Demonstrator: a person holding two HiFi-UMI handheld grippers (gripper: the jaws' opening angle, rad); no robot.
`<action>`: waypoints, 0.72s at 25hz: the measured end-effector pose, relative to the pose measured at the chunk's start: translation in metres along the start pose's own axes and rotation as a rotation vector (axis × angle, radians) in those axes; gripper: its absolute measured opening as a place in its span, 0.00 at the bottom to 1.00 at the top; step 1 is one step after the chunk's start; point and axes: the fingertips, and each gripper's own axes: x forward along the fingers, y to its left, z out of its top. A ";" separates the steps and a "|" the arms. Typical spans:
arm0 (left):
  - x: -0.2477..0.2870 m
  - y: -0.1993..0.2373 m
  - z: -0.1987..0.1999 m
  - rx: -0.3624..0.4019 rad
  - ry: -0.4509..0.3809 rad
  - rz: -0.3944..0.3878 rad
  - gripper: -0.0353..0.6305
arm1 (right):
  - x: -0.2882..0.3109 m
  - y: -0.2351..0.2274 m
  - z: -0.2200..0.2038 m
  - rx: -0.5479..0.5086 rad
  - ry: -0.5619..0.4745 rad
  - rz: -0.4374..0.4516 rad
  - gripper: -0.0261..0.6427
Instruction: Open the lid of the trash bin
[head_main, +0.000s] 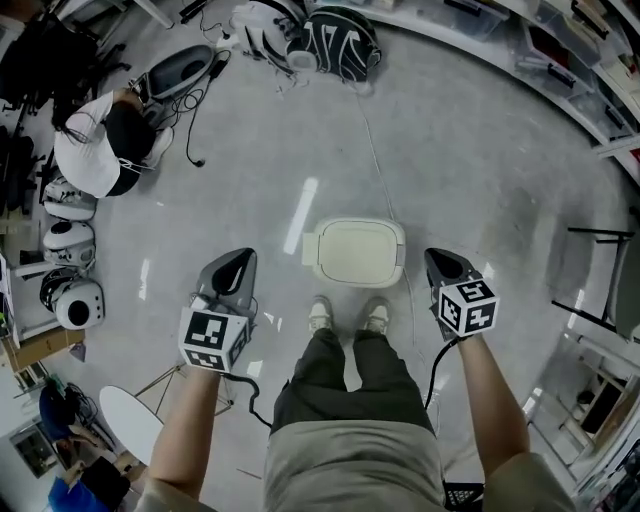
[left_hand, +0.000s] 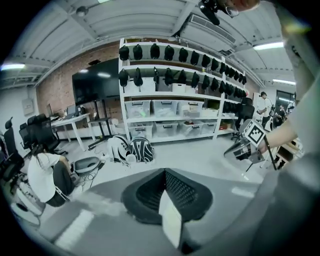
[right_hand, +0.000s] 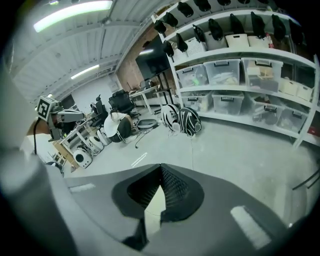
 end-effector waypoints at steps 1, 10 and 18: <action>0.008 0.003 -0.012 -0.023 0.016 0.004 0.06 | 0.011 -0.004 -0.011 0.005 0.017 0.001 0.04; 0.079 0.012 -0.125 -0.170 0.106 -0.006 0.06 | 0.099 -0.035 -0.109 0.056 0.164 -0.014 0.04; 0.124 0.007 -0.202 -0.178 0.189 -0.043 0.06 | 0.152 -0.064 -0.182 0.114 0.256 -0.053 0.04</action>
